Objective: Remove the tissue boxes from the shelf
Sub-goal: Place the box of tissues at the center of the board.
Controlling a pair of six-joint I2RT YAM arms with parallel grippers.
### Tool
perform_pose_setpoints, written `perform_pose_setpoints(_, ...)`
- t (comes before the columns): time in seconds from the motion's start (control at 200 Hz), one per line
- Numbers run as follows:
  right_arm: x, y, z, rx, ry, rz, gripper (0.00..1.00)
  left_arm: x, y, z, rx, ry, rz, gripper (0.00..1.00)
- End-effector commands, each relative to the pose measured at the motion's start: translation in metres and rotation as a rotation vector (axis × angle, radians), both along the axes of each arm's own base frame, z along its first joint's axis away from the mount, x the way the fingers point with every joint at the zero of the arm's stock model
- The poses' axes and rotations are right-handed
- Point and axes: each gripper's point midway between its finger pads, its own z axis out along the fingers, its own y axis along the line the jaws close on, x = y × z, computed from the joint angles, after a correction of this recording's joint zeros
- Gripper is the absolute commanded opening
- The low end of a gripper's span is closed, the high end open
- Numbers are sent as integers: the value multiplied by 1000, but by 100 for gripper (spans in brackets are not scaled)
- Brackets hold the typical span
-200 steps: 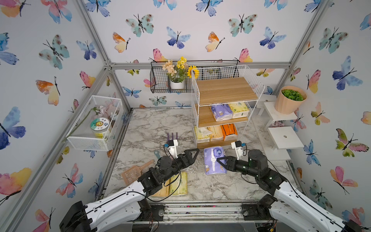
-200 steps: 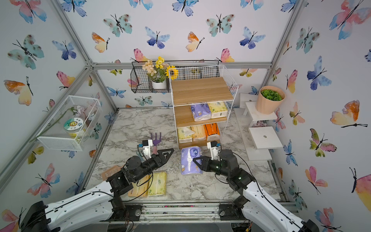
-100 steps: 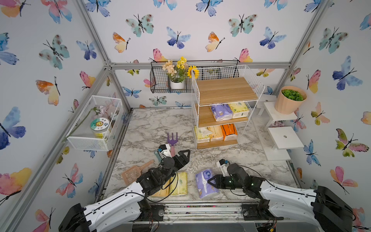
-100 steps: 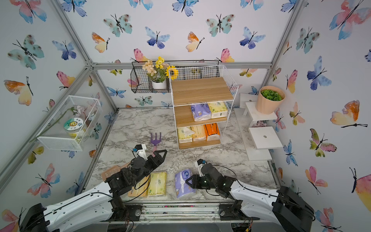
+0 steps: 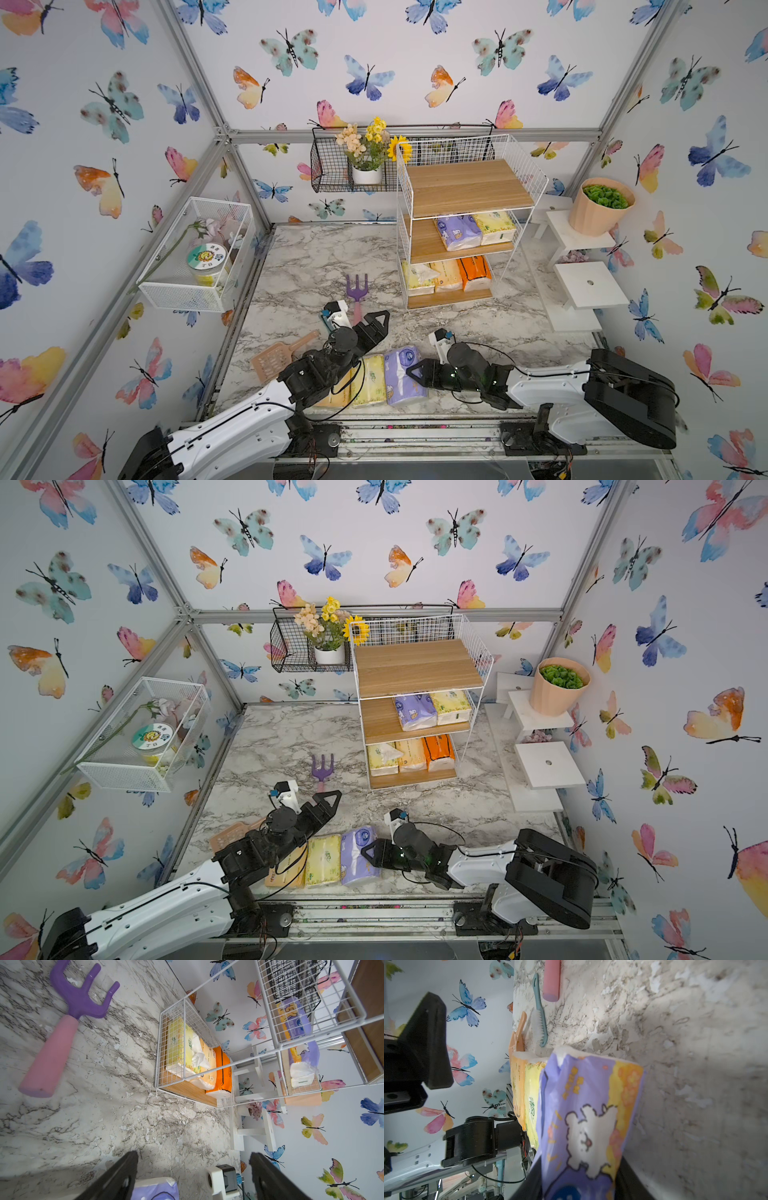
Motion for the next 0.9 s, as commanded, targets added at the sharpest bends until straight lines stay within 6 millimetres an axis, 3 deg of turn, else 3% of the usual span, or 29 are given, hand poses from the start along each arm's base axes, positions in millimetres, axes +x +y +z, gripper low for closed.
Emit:
perform_pose_setpoints(0.0,11,2,10,22,-35,-62,61,2,12,-4,17,-3,49,88)
perform_pose_setpoints(0.185,8,-42,-6,-206,-84,-77,75,2,14,-4,26,-12,49,89)
perform_pose_setpoints(0.345,-7,-65,-5,-267,-77,-34,71,3,14,-8,23,-8,51,89)
perform_pose_setpoints(0.496,-19,-43,8,-143,-51,53,59,4,16,-14,-2,10,73,88)
perform_pose_setpoints(0.646,-14,-21,7,-126,-56,84,47,4,16,-15,2,15,75,88)
perform_pose_setpoints(0.896,-8,18,6,-96,-60,160,39,3,20,-15,-1,14,84,88)
